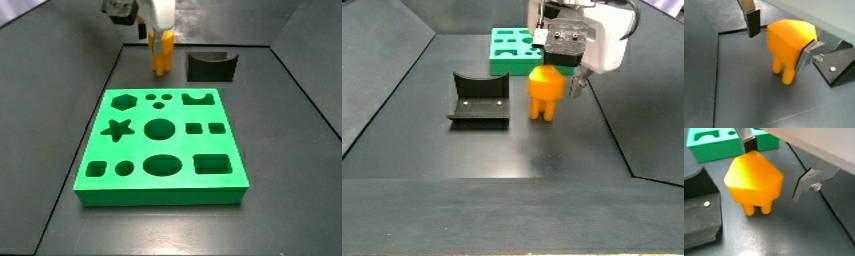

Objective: Pick up the 3 prong object. Move up. Move to above the board. Insert the 3 prong object.
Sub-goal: Pick up the 3 prong object.

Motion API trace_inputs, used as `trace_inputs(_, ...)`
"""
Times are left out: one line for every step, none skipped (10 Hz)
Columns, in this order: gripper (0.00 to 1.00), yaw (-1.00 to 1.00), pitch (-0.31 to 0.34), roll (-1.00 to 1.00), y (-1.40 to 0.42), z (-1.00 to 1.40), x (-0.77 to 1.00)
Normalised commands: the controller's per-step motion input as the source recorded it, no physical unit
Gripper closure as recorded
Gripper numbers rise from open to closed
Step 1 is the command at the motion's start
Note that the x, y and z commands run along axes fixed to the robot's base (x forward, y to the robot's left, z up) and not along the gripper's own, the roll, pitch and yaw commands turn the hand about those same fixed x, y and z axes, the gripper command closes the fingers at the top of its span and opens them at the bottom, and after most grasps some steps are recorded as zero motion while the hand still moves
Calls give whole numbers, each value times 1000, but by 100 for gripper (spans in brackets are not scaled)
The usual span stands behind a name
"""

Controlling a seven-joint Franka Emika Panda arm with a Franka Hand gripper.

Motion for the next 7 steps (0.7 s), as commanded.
trace_inputs(0,-926,-100,-63,54,-220,180)
trace_inputs(0,-660,-69,-51,169,-194,14)
trace_inputs(0,-340,-59,-77,177,-163,-49)
trace_inputs(0,-206,-49,-81,91,-46,-20)
trace_inputs(0,-103,-80,-101,60,0,0)
trace_inputs(0,0,-54,-121,83,0,31)
trace_inputs(0,120,-60,-160,57,0,191)
